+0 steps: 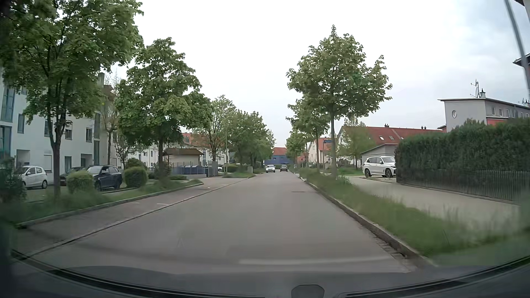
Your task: Follow the waypoints while adhering to traffic rules and regulations
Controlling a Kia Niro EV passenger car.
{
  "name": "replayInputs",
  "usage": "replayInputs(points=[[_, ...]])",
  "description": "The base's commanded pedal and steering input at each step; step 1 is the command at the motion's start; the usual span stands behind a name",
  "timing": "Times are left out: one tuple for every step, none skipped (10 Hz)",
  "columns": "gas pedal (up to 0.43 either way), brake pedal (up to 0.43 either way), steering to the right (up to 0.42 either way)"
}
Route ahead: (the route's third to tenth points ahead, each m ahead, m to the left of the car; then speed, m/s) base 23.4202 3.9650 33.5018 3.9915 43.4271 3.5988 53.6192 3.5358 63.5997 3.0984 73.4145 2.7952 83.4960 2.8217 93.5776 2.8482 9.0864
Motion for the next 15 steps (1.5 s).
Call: replayInputs(points=[[0.047, 0.0, 0.006], [0.047, 0.0, 0.005], [0.039, 0.0, 0.005], [0.039, 0.0, 0.005], [0.039, 0.0, 0.004], [0.039, 0.0, 0.002], [0.047, 0.0, 0.0], [0.059, 0.0, 0.0], [0.087, 0.0, -0.001], [0.11, 0.0, -0.002], [0.11, 0.0, -0.004], [0.11, 0.0, -0.007], [0.11, 0.0, -0.008], [0.11, 0.0, -0.008], [0.11, 0.0, -0.008]])
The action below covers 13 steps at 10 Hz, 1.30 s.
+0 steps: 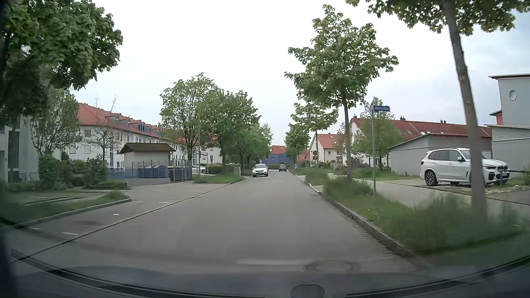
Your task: Follow the waypoints while adhering to traffic rules and regulations
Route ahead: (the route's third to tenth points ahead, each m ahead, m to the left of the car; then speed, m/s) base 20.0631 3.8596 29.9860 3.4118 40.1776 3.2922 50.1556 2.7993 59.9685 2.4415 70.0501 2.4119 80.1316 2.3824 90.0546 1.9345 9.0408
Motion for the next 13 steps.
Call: replayInputs(points=[[0.11, 0.0, -0.008], [0.11, 0.0, -0.007], [0.11, 0.0, -0.006], [0.11, 0.0, -0.001], [0.098, 0.0, 0.002], [0.098, 0.0, 0.003], [0.098, 0.0, 0.003], [0.098, 0.0, 0.003], [0.087, 0.0, 0.003], [0.067, 0.0, 0.003], [0.067, 0.0, 0.002], [0.067, 0.0, 0.001], [0.067, 0.0, 0.0]])
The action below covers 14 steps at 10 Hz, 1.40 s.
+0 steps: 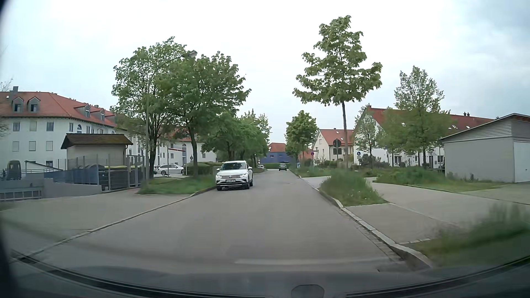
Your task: Follow the waypoints while adhering to traffic rules and regulations
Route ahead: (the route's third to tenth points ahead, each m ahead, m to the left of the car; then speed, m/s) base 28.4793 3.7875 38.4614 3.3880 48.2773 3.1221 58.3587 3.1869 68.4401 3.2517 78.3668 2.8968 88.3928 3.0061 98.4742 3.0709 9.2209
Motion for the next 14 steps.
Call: replayInputs(points=[[0.067, 0.0, 0.0], [0.067, 0.0, 0.0], [0.067, 0.0, 0.0], [0.067, 0.0, 0.0], [0.067, 0.0, 0.0], [0.067, 0.0, 0.0], [0.067, 0.0, 0.0], [0.067, 0.0, 0.0], [0.079, 0.0, 0.0], [0.079, 0.0, 0.0], [0.079, 0.0, 0.0], [0.079, 0.0, 0.0], [0.079, 0.0, 0.0], [0.079, 0.0, 0.0]])
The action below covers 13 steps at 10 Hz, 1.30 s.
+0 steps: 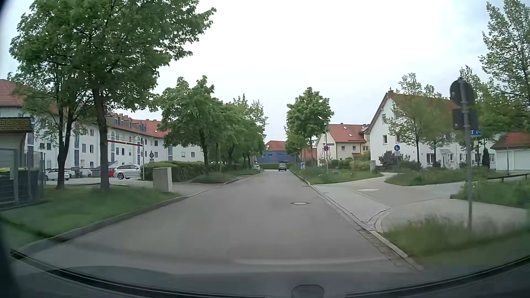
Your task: Follow the waypoints while adhering to traffic rules and regulations
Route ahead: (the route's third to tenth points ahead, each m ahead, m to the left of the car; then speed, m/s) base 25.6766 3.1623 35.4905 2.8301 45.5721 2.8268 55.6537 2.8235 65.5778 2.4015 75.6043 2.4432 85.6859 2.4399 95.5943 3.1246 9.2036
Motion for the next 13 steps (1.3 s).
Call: replayInputs(points=[[0.079, 0.0, 0.0], [0.079, 0.0, 0.0], [0.079, 0.0, 0.0], [0.079, 0.0, 0.0], [0.079, 0.0, 0.0], [0.079, 0.0, 0.0], [0.079, 0.0, 0.0], [0.079, 0.0, -0.003], [0.079, 0.0, -0.005], [0.079, 0.0, -0.005], [0.079, 0.0, -0.005], [0.067, 0.0, -0.005], [0.067, 0.0, -0.005]])
